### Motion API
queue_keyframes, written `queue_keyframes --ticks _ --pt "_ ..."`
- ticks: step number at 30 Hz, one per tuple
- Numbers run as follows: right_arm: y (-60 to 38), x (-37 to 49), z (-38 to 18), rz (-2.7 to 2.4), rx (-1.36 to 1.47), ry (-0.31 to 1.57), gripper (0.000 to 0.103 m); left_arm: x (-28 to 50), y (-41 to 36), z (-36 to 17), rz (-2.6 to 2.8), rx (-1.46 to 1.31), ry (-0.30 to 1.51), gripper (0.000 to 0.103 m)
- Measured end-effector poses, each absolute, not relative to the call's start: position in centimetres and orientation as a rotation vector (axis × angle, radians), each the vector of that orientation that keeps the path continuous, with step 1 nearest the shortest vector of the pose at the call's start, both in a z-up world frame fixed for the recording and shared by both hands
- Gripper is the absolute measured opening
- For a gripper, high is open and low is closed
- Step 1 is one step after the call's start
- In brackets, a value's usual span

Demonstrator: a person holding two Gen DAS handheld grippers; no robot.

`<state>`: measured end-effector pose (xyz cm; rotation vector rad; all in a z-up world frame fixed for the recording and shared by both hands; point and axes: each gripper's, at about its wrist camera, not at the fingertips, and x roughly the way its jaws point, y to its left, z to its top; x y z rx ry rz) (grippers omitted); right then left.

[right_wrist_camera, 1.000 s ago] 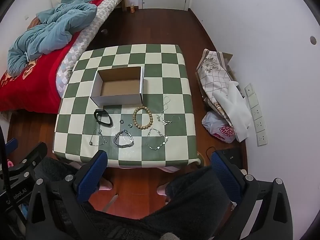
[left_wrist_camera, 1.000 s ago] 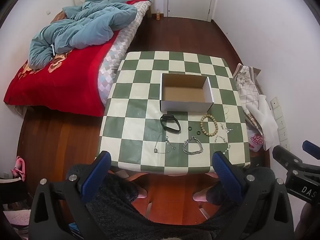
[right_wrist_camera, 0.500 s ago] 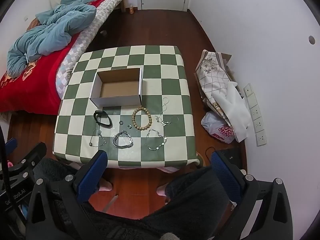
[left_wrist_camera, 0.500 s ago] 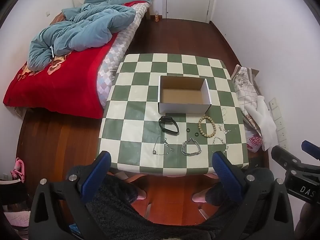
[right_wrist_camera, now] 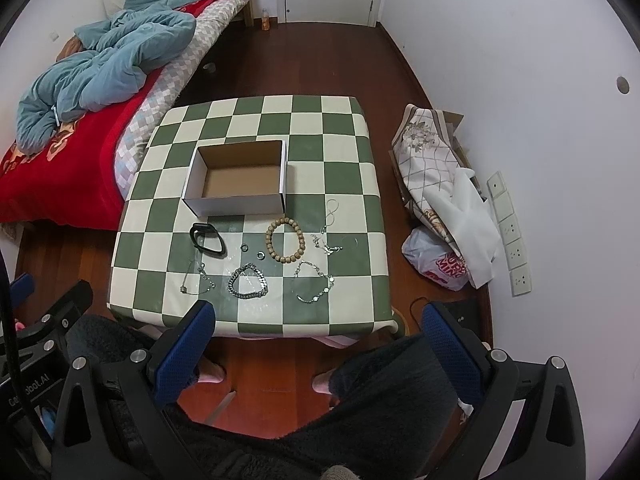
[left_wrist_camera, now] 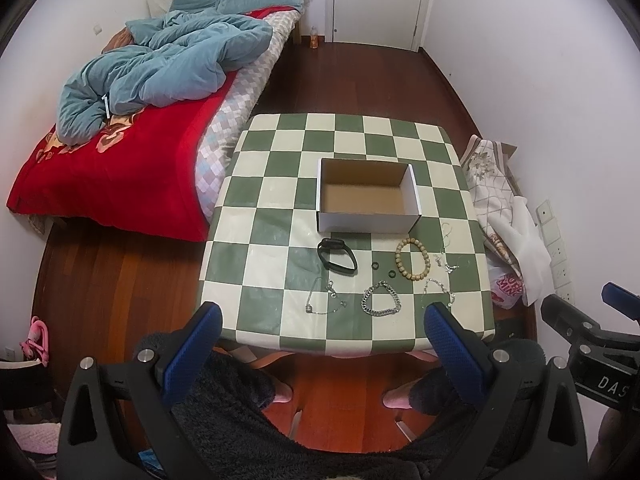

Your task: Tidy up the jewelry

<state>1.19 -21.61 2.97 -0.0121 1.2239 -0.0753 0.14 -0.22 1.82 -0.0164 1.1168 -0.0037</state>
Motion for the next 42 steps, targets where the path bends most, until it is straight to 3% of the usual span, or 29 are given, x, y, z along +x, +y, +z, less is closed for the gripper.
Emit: queue_keyframes --ticks 42 --pt "-21.8 1.3 4.5 -0.075 -0.019 1.205 0.103 -0.2 -0.6 2.9 -0.005 -0.013 1.092 0.103"
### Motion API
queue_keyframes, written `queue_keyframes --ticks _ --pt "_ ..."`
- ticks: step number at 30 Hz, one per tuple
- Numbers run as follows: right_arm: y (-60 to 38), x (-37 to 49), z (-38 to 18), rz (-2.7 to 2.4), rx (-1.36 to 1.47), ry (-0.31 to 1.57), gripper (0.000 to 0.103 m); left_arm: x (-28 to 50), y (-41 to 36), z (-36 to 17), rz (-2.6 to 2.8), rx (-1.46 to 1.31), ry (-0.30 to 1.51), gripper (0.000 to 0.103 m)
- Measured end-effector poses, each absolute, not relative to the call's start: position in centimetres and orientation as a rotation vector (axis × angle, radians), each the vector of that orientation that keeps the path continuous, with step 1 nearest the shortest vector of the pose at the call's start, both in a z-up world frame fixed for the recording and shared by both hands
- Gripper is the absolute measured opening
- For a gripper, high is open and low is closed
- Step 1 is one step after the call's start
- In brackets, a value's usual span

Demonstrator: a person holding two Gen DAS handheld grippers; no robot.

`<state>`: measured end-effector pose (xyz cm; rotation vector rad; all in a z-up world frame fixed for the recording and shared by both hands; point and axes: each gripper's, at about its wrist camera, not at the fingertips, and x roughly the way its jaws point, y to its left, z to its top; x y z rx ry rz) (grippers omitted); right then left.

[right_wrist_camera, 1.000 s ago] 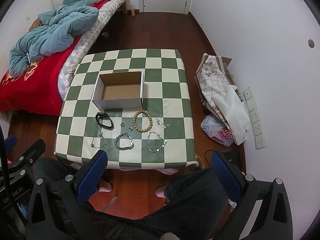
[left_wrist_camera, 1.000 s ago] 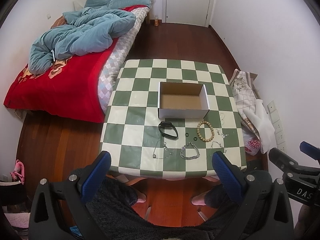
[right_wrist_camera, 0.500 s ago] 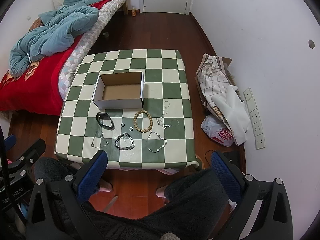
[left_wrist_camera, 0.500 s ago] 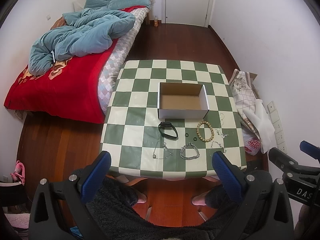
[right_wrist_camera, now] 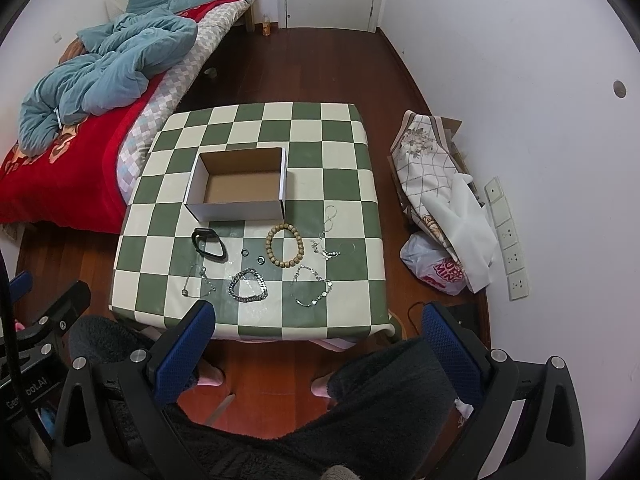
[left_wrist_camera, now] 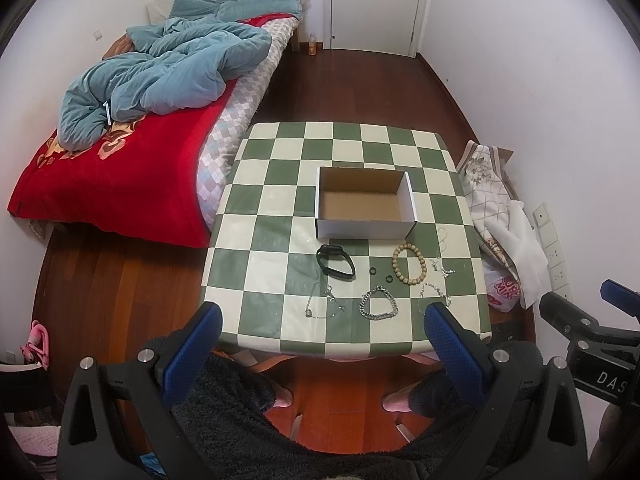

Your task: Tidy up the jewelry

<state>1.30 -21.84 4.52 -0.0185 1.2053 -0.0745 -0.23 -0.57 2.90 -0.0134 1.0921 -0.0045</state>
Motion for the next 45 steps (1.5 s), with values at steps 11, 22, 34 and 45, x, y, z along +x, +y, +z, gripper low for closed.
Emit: queue_keyframes --ticks 11,22,34,45 --pt "-21.8 1.0 4.6 -0.072 -0.020 1.204 0.103 -0.4 -0.5 3.2 -0.003 -0.014 1.089 0.103" --pt "-21.7 1.1 4.6 -0.073 -0.016 1.202 0.103 -0.7 0.0 3.3 0.001 -0.020 1.081 0.103" --pt "-24.1 4.7 -1.8 -0.155 0.048 1.223 0.103 3.8 0.3 -3.4 0.120 0.056 1.100 0.103" --pt "-25.4 9.8 -12.7 -0.161 0.045 1.334 0.103 9.0 0.2 -11.3 0.170 0.110 1.185 0.103"
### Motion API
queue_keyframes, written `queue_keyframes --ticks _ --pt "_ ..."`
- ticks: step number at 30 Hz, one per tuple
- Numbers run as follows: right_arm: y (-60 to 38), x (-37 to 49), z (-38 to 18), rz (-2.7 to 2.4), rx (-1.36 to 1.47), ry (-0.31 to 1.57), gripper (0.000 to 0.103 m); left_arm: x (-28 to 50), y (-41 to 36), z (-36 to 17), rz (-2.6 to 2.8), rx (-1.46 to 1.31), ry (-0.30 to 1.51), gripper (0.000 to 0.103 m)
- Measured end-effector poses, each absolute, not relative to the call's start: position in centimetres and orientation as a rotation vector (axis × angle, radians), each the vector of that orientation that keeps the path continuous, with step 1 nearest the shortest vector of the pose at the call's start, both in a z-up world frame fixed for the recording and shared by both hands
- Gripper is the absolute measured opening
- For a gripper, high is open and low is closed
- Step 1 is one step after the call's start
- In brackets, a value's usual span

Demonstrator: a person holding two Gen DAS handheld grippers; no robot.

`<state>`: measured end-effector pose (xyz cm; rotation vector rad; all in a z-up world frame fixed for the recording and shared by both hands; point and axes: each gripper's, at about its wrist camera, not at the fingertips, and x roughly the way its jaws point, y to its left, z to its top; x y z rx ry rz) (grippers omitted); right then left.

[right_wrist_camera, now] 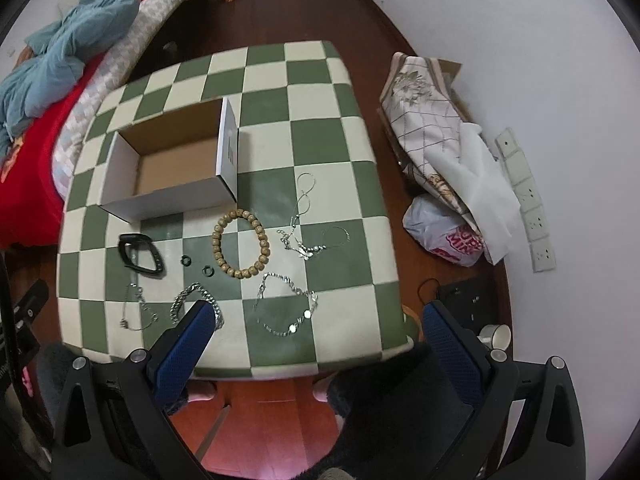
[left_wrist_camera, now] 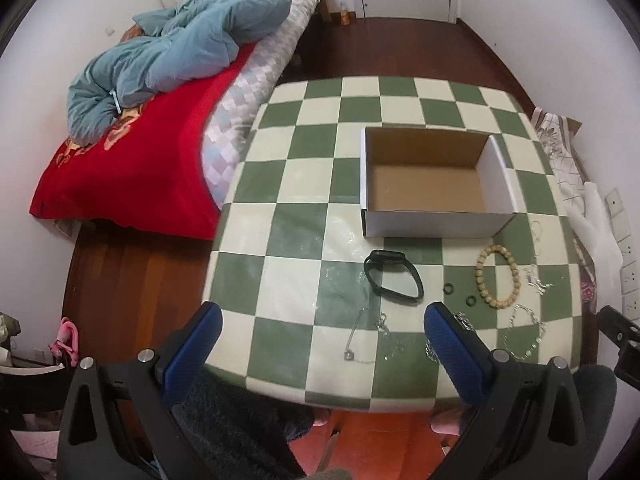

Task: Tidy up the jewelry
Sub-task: 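Grasp the black band with the left tool while the right tool grasps the wooden bead bracelet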

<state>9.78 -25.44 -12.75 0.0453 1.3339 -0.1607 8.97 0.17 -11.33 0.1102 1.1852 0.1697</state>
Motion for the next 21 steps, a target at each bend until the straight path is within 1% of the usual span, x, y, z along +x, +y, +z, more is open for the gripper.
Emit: queue_keyframes --ticks 6,8,9,10,11,12,13,14,15,18,19,20,21 --pt "-24.6 12.7 -17.2 -0.121 0.058 1.361 0.103 11.9 1.0 -15.6 0.181 0.084 1.251 0.103" --pt "-24.4 13.8 -18.6 -0.111 0.074 1.369 0.101 12.9 1.4 -17.5 0.181 0.072 1.288 0.103" --pt "-24.3 14.3 -19.2 -0.104 0.077 1.372 0.096 13.4 1.8 -18.5 0.177 0.053 1.307 0.103" --pt "-24.2 14.9 -20.1 -0.095 0.082 1.380 0.090 13.8 1.9 -19.3 0.178 0.044 1.320 0.102" --pt "-24.0 15.4 -20.6 -0.087 0.086 1.391 0.087 14.2 2.2 -20.3 0.176 0.030 1.344 0.102" --pt "-23.8 15.9 -21.4 -0.072 0.096 1.404 0.081 14.6 2.5 -21.3 0.172 0.015 1.364 0.102" --pt "-23.7 16.4 -22.2 -0.061 0.110 1.415 0.076 14.9 2.6 -21.9 0.166 0.001 1.377 0.100" --pt "-23.7 16.7 -22.7 -0.048 0.119 1.426 0.074 15.2 2.7 -22.6 0.156 -0.019 1.395 0.094" --pt "-23.6 17.0 -23.2 -0.038 0.121 1.433 0.070 15.6 2.8 -23.3 0.145 -0.040 1.416 0.092" --pt "-23.2 17.8 -25.0 -0.029 0.091 1.457 0.062 16.4 2.7 -24.7 0.116 -0.091 1.440 0.091" --pt "-23.1 18.0 -25.4 -0.026 0.084 1.465 0.059 16.6 2.6 -25.0 0.108 -0.097 1.445 0.088" --pt "-22.9 18.2 -26.0 -0.020 0.071 1.473 0.058 16.8 2.5 -25.4 0.101 -0.096 1.452 0.078" --pt "-22.8 18.4 -26.4 -0.020 0.058 1.477 0.054 16.9 2.4 -25.7 0.094 -0.094 1.465 0.074"
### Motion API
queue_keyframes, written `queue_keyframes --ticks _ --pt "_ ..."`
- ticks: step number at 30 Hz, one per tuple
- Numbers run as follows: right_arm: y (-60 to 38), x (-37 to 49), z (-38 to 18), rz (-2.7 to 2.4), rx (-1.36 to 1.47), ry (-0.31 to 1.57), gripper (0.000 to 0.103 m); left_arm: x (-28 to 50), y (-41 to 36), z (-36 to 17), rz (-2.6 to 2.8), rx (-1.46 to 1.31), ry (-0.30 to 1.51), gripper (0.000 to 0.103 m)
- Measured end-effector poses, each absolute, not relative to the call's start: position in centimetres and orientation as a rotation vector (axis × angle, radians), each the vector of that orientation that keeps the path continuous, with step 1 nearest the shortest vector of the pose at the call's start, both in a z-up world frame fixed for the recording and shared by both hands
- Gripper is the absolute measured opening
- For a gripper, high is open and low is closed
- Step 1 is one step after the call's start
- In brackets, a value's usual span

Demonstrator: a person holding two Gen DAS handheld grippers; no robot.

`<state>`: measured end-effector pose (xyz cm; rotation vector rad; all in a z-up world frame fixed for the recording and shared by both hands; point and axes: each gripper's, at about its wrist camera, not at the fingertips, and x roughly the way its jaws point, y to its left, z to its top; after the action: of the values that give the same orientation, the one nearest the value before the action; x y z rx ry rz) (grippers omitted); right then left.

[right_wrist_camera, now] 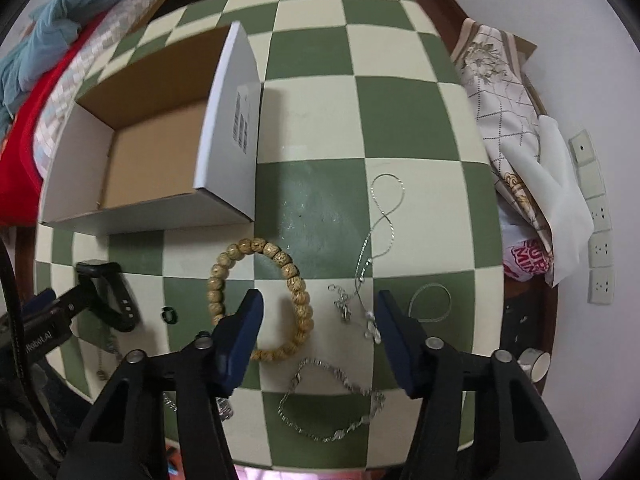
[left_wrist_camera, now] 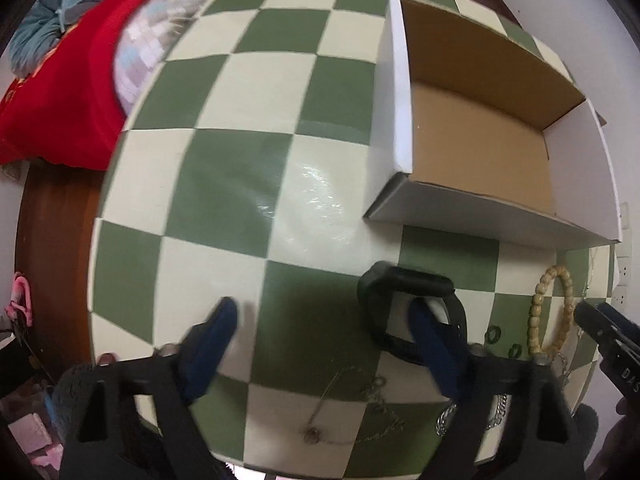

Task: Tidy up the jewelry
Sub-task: 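Grasp the black band with the left tool while the right tool grasps the wooden bead bracelet, then carry the black band into the box with the left tool while the right tool drops the bead bracelet in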

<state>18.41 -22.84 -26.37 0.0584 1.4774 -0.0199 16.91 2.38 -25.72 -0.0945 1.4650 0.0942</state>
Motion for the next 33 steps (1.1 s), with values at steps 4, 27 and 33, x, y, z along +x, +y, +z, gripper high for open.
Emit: queue_keyframes --ticks 4,27,33 --pt "-22.7 19.0 -28.0 -0.014 0.034 1.496 0.047 17.1 2.1 -26.2 0.082 -0.092 1.470 0.054" --pt "-20.5 17.1 -24.9 0.030 0.057 1.333 0.009 15.6 0.8 -21.7 0.122 0.102 1.275 0.002" --pt "-19.5 16.0 -21.7 0.005 0.030 1.262 0.009 15.0 0.5 -19.1 0.134 0.095 1.210 0.002"
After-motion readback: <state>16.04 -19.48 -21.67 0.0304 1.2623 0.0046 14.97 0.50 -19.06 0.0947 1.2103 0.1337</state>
